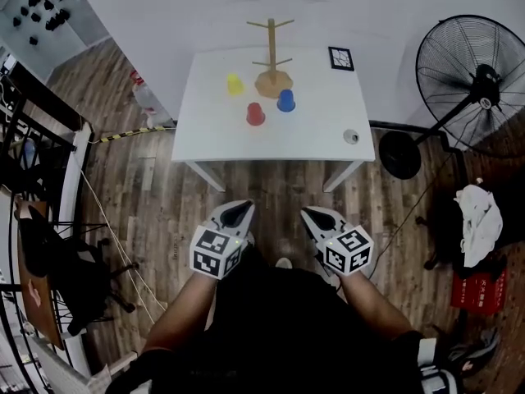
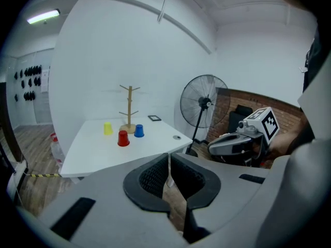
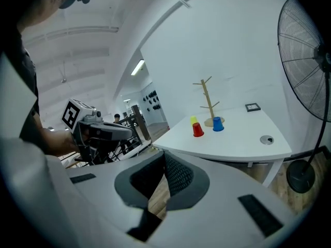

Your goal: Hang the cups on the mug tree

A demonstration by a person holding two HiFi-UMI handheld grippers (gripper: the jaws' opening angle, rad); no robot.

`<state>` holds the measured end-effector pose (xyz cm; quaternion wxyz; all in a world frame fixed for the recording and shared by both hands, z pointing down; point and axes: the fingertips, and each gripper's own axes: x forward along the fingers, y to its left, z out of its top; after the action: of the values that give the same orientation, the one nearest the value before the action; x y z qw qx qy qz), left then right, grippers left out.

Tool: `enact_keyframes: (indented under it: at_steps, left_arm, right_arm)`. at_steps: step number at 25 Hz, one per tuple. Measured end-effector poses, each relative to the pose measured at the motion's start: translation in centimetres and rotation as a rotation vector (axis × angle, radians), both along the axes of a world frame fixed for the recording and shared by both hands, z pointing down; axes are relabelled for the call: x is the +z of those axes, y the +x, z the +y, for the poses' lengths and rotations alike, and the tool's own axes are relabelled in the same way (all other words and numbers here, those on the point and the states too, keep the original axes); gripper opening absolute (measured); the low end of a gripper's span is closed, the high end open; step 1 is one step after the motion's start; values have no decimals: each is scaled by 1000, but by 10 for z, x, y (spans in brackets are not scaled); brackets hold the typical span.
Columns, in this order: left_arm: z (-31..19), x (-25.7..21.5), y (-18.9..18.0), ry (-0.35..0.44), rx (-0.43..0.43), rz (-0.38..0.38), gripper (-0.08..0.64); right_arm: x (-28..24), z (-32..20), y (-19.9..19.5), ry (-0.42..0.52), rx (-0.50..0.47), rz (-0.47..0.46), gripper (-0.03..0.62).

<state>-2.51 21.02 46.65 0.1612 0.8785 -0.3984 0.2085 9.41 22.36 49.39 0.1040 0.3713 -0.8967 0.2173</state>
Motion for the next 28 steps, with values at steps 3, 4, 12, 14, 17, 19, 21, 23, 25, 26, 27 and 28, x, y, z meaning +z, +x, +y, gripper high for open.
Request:
enact_keyframes:
  at_steps: [3,4,12,14,17,19,21,23,25,26,27,28]
  left_arm:
    - [-7,4,2,-11,12,-4,28]
    - [-12,5,2,-12,16,-6,28]
    - [-77,19,-9,-16,22,5,28]
    - [-99,18,-11,-11,20,12,28]
    - [-134,16,-14,-6,33,10,28]
    - [-157,14,-16,-5,50,7,28]
    - [-182,11,-19,-1,67,6,28]
    - [-207,8,-22,4,84,8,28]
    - [-230,5,-25,9,103,13,28]
    - [-241,4,-27,11,114,13,28]
    - [-251,4,-30,13,125,11,28]
    - [-261,4,-32,16,136,11,28]
  right_arm:
    - [3,-9,-2,-6,-6,2,6]
    - [4,-13,-3,-7,-7,3,6]
    - [27,-62,-1,-38,20,43,6]
    - [28,-81,-3,-43,25,54,6]
    - [24,-116,-7,-41,37,65,6]
    - [19,-140,-11,-37,47,72,6]
    - [14,-164,-16,-32,55,82,6]
    - [9,-187,-21,-24,66,92,6]
    - [6,-210,-27,-18,81,97,6]
    - [5,-221,-30,-15,89,100,6]
    - [3,-231,-33,-13,98,103,6]
    - [2,-240,-36,-10,105,108,6]
